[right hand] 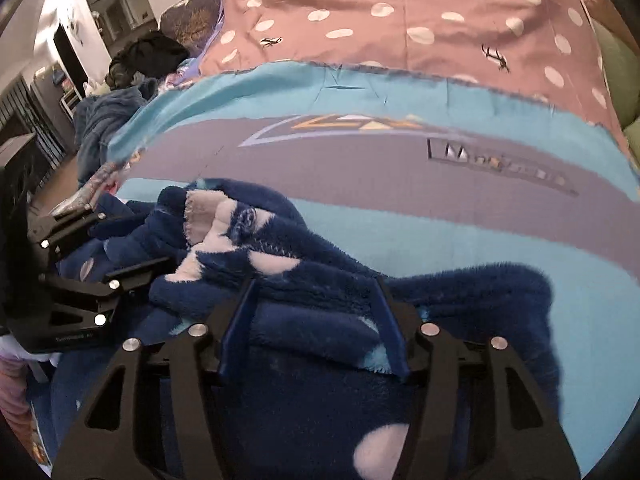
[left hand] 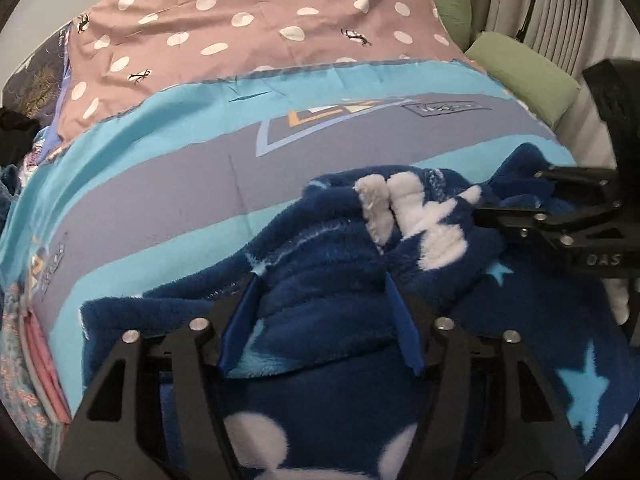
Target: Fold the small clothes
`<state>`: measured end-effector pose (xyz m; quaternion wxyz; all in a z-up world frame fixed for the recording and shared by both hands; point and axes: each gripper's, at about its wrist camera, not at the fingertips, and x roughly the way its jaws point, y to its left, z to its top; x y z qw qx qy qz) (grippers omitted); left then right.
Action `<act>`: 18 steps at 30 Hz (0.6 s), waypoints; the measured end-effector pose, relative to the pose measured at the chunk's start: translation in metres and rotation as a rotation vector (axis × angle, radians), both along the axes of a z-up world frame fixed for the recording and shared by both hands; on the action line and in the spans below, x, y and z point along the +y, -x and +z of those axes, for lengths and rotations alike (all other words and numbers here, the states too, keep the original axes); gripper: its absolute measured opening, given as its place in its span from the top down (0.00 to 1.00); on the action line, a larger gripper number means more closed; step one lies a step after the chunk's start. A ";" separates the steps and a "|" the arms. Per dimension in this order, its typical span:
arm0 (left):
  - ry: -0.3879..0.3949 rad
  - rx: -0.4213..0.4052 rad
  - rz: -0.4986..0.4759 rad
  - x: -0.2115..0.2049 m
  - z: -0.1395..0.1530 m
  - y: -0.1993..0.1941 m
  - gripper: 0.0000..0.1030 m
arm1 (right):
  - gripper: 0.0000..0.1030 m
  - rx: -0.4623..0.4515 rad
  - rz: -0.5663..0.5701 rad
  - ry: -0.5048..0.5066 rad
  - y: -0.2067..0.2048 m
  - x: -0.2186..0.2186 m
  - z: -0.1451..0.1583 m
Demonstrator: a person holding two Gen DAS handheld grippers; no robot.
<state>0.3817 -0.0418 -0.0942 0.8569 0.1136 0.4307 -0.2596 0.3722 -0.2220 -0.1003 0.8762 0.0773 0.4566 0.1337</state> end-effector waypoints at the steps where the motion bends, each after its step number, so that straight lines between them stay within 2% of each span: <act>1: 0.021 -0.009 -0.016 0.001 0.004 0.003 0.58 | 0.88 -0.030 -0.011 -0.001 0.004 -0.001 0.005; 2: 0.013 -0.038 -0.016 0.001 0.008 0.008 0.64 | 0.92 -0.056 -0.025 0.013 0.006 -0.002 0.010; 4: -0.002 -0.097 -0.001 0.001 0.017 0.016 0.74 | 0.93 -0.146 -0.054 0.015 0.019 -0.004 0.029; 5: 0.001 -0.125 0.009 0.002 0.023 0.021 0.83 | 0.93 -0.170 -0.064 0.013 0.021 -0.006 0.035; 8: 0.025 -0.239 0.065 0.004 0.049 0.023 0.83 | 0.93 -0.241 -0.084 -0.004 0.017 -0.009 0.057; 9: -0.002 -0.293 0.091 0.001 0.054 0.020 0.81 | 0.93 -0.236 -0.090 -0.003 0.011 -0.009 0.057; 10: -0.034 -0.317 0.103 -0.003 0.054 0.013 0.78 | 0.91 -0.220 -0.097 0.006 0.003 -0.010 0.051; 11: -0.085 -0.323 0.114 -0.008 0.046 0.004 0.71 | 0.86 -0.178 -0.100 0.028 -0.007 -0.008 0.040; 12: -0.123 -0.302 0.118 -0.011 0.036 -0.006 0.65 | 0.83 -0.089 -0.096 0.064 -0.021 -0.006 0.017; 13: -0.167 -0.216 0.124 -0.013 0.013 -0.020 0.60 | 0.77 0.020 -0.103 0.055 -0.033 -0.007 -0.009; 14: -0.179 -0.143 0.144 -0.011 -0.004 -0.030 0.58 | 0.78 0.054 -0.111 0.007 -0.036 -0.012 -0.021; 15: -0.175 -0.101 0.165 -0.007 -0.013 -0.038 0.57 | 0.78 0.040 -0.125 -0.056 -0.035 -0.022 -0.017; 16: -0.159 -0.100 0.183 -0.003 -0.010 -0.040 0.54 | 0.78 0.024 -0.146 -0.067 -0.031 -0.028 -0.012; 17: -0.160 -0.123 0.207 0.001 -0.005 -0.038 0.46 | 0.76 0.009 -0.178 -0.065 -0.026 -0.034 -0.009; 18: -0.162 -0.133 0.217 0.003 -0.003 -0.035 0.45 | 0.76 0.006 -0.189 -0.075 -0.021 -0.038 -0.008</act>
